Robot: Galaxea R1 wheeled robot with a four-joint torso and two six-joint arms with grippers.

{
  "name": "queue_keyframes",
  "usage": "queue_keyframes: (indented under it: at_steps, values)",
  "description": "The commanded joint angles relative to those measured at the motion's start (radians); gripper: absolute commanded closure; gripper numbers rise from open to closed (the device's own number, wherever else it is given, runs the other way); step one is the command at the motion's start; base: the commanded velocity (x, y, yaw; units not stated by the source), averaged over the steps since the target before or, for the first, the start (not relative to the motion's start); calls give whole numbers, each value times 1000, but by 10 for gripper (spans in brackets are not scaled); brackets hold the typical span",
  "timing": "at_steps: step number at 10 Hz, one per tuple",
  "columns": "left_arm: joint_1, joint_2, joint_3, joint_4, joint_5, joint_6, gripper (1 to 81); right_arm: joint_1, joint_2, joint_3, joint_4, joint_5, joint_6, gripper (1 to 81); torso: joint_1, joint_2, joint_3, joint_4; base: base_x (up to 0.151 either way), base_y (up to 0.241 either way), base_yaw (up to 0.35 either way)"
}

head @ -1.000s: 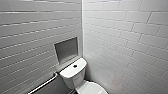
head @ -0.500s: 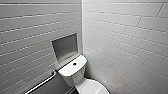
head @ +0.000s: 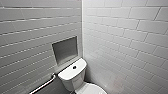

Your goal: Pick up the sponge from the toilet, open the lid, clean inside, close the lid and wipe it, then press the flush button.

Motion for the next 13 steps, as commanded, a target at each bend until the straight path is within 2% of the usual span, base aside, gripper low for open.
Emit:
queue_keyframes:
  at_steps: [1,5,8,9,10,12,13]
  values:
    - [-4,-2,6,-5,66,-4,10,87,13,-20,12,-48,33,10,64,-100,-94,0,0,0,0]
    - [-4,0,5,-5,66,-4,10,133,47,-55,12,-46,110,10,147,-230,-193,0,0,0,0]
    - [-2,4,-18,-7,66,-6,10,182,93,-87,9,-48,156,10,216,-339,-300,0,0,0,0]
    - [-1,9,-29,-7,66,-6,10,194,119,-121,9,-57,168,10,240,-376,-242,0,0,0,0]
    - [-1,13,-32,-8,66,-6,10,207,134,-148,10,-65,192,10,264,-413,-272,0,0,0,0]
    - [1,23,-47,-8,66,-6,10,211,151,-195,7,-65,266,10,300,-470,-290,0,0,0,0]
    - [1,26,-53,-8,66,-6,10,211,162,-230,12,-65,272,10,322,-505,-294,0,0,0,0]
